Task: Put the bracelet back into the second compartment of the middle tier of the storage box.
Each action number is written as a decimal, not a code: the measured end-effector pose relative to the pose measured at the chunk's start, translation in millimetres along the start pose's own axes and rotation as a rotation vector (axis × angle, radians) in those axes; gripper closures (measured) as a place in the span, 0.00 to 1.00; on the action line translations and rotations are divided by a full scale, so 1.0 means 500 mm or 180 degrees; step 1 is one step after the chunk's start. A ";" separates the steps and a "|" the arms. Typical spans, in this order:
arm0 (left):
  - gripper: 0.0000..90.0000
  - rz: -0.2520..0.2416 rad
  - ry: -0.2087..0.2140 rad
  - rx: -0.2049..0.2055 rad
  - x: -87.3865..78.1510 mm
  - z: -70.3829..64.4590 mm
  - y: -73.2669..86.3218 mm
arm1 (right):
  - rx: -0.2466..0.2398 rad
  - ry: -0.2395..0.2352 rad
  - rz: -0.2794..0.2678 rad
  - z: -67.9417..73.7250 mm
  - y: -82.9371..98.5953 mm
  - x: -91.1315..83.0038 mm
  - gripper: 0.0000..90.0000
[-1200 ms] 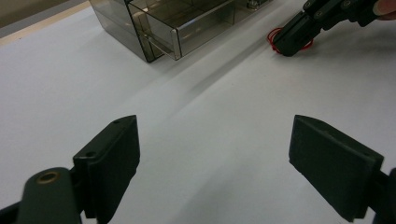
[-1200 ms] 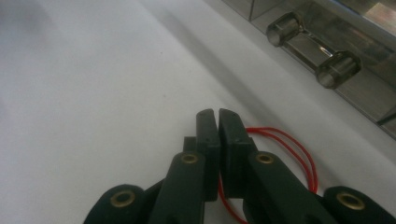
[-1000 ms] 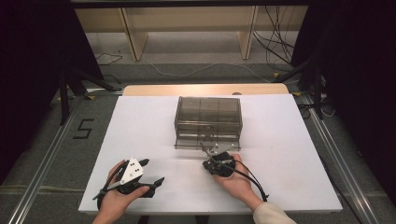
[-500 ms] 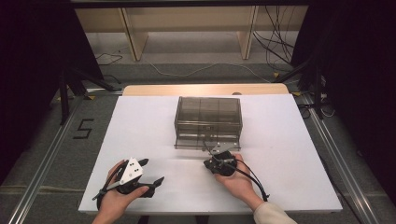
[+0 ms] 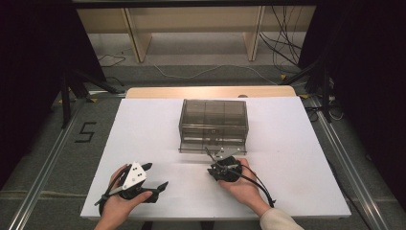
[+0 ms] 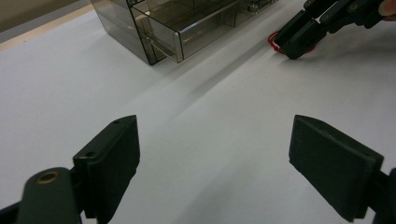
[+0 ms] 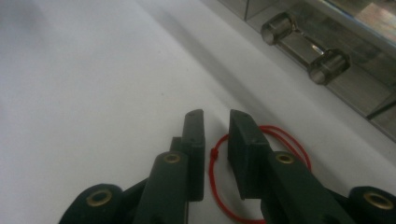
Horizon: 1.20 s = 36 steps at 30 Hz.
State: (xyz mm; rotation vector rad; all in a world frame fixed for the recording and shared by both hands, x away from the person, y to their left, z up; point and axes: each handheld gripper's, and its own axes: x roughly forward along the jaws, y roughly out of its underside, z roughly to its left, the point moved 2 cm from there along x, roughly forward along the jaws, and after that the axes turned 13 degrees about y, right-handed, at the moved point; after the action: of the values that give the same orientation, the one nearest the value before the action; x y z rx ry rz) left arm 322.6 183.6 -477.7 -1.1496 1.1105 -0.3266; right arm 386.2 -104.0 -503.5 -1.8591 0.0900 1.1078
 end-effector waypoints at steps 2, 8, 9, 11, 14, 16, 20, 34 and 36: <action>0.18 -0.0002 0.0000 0.0000 0.000 0.000 0.000 | -0.0015 0.0002 0.0004 0.000 0.001 0.000 0.86; 0.18 -0.0005 -0.0001 0.0013 0.000 -0.001 -0.001 | 0.0096 0.0033 0.0046 0.003 0.001 0.001 0.96; 0.18 -0.0005 -0.0001 0.0013 0.000 -0.001 -0.001 | 0.0100 0.0013 0.0051 0.002 0.002 0.001 0.97; 0.18 -0.0009 -0.0003 0.0015 0.000 -0.002 -0.001 | 0.0127 0.0006 0.0063 0.001 0.002 0.001 0.98; 0.18 -0.0009 0.0000 0.0021 0.000 -0.002 -0.001 | 0.0144 0.0017 0.0057 0.002 0.003 0.001 0.99; 0.18 -0.0009 0.0000 0.0025 0.000 -0.002 -0.001 | 0.0174 -0.0008 0.0047 0.000 0.003 0.001 0.99; 0.18 -0.0017 0.0003 0.0028 -0.001 -0.002 -0.001 | 0.0236 -0.0042 0.0009 -0.005 0.004 0.000 0.99; 0.18 -0.0029 -0.0004 0.0031 -0.002 -0.002 -0.002 | 0.0327 -0.0076 -0.0147 -0.017 -0.004 -0.023 0.99; 0.18 -0.0029 -0.0004 0.0032 -0.002 -0.001 -0.001 | 0.0329 -0.0067 -0.0166 -0.017 -0.004 -0.025 0.99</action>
State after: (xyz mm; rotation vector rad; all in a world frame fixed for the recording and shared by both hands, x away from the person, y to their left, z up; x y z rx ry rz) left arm 321.8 183.7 -476.5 -1.1460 1.1017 -0.3381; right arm 385.6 -113.8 -491.7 -1.7484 0.0847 1.0670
